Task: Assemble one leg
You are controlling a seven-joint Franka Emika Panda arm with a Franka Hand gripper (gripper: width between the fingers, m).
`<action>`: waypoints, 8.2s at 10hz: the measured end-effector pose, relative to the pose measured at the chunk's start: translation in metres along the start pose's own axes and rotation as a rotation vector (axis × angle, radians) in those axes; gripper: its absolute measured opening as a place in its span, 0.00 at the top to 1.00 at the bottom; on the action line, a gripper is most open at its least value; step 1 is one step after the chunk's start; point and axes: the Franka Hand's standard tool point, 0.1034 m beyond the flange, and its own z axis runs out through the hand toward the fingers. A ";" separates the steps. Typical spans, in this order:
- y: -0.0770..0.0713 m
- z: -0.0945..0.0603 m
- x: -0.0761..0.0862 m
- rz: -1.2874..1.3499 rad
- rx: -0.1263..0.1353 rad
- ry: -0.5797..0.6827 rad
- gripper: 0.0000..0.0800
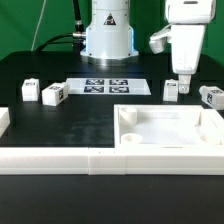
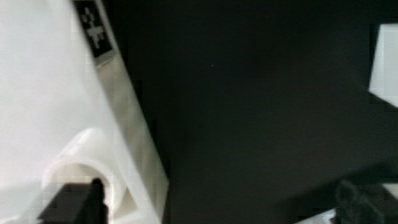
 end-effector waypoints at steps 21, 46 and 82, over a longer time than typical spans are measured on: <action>-0.067 0.021 0.050 0.919 0.325 -0.689 0.19; -0.041 -0.013 0.044 0.775 0.450 -0.883 0.64; 0.156 -0.035 0.047 0.672 -0.218 0.339 0.64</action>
Offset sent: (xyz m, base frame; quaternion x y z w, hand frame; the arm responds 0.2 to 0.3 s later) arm -0.0224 0.0240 -0.0049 0.0049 0.0133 0.2760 0.9610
